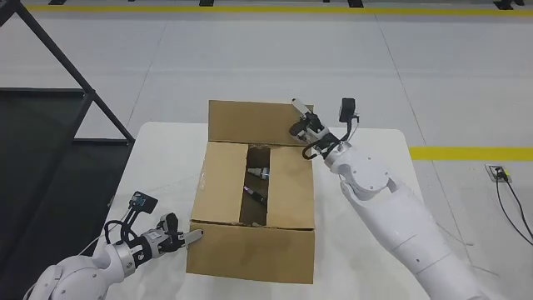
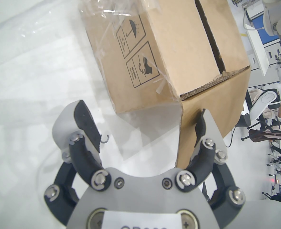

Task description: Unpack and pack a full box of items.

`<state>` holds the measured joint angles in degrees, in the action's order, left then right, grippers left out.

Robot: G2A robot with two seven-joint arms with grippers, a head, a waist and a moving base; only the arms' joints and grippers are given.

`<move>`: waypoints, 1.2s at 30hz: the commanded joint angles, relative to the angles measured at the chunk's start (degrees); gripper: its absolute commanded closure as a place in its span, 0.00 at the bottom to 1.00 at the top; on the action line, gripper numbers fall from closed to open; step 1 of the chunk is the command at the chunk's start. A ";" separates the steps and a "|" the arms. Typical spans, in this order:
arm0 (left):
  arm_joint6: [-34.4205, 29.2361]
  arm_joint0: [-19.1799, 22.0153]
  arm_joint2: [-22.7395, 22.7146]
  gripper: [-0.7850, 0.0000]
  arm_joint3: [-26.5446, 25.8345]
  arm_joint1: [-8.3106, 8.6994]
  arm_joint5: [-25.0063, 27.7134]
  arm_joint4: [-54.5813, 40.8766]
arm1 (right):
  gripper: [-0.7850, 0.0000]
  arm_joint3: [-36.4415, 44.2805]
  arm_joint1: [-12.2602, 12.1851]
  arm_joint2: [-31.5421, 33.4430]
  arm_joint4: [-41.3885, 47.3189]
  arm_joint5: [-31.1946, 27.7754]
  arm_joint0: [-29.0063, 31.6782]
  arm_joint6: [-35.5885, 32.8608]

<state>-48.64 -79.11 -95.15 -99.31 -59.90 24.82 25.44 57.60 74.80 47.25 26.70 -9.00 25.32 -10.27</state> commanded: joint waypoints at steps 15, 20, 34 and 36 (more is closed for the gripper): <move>0.00 0.00 0.00 0.00 0.00 0.00 0.00 0.00 | 0.00 -17.13 6.61 -5.16 -1.35 3.68 -9.43 -2.05; 0.00 0.00 0.00 0.00 0.00 0.00 0.00 0.00 | 0.00 -21.22 8.19 -5.81 -1.72 5.62 -11.27 -4.00; 0.76 -0.27 0.19 0.00 -0.13 -0.02 -0.21 0.11 | 0.00 -25.82 10.80 -4.11 -1.03 3.46 -12.86 -6.35; 1.46 -0.73 0.43 0.00 -0.53 0.06 0.26 0.94 | 0.00 -24.94 10.64 -3.38 -0.71 1.37 -12.36 -9.23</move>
<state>-47.64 -79.60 -94.82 -99.64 -59.90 24.80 25.91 32.22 85.55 43.50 25.87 -6.58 12.73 -17.80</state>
